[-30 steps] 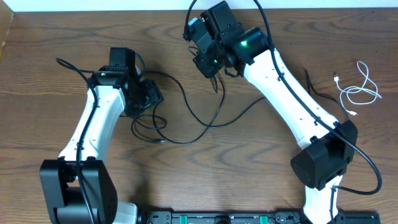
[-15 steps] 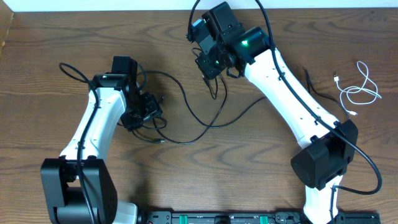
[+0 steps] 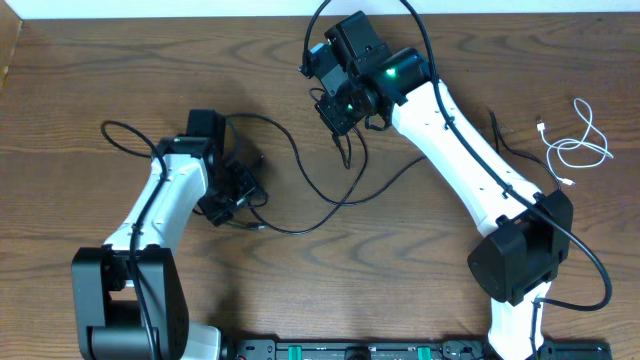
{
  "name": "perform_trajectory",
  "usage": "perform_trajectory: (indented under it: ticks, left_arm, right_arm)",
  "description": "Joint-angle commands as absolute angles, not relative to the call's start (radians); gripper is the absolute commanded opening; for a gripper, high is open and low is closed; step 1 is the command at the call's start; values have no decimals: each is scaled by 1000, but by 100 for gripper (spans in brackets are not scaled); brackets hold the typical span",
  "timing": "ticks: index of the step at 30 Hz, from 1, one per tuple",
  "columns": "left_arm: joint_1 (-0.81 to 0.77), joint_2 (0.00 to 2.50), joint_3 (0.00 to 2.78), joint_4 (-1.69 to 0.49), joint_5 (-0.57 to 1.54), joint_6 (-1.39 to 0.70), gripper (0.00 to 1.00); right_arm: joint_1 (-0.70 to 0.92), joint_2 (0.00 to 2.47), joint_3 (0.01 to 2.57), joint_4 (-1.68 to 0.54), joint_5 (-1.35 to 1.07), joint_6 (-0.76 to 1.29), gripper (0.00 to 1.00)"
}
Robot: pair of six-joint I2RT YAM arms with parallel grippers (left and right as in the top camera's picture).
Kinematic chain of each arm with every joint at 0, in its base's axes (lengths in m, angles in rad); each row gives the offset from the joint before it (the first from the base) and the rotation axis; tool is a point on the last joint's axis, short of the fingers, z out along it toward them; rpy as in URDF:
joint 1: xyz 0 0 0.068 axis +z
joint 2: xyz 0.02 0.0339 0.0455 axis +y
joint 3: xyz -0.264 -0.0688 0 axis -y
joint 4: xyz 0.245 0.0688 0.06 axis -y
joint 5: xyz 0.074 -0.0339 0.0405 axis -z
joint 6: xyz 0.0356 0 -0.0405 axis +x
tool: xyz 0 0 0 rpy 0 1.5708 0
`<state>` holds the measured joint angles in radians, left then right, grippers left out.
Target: Untangle cables
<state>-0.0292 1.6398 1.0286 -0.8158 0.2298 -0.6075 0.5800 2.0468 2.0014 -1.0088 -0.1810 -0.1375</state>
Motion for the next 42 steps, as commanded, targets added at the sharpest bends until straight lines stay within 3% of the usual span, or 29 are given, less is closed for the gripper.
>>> perform_trajectory:
  ticks: [1, 6, 10, 15, 42]
  left_arm:
    - [-30, 1645, 1004, -768, 216, -672, 59]
    - [-31, 1645, 1003, -708, 215, -672, 54]
    - [-31, 1645, 1002, -695, 200, -672, 24]
    - [-30, 1645, 1002, -649, 181, -672, 8]
    - [12, 1645, 1003, -454, 171, -694, 8]
  right_arm:
    - [584, 2031, 1994, -1013, -202, -149, 1]
    - [585, 2031, 1994, -1016, -202, -155, 1]
    - [585, 2031, 1994, -1014, -202, -155, 1]
    - [591, 2031, 1994, -1014, -221, -204, 1]
    - [678, 2105, 1994, -1014, -348, -306, 1]
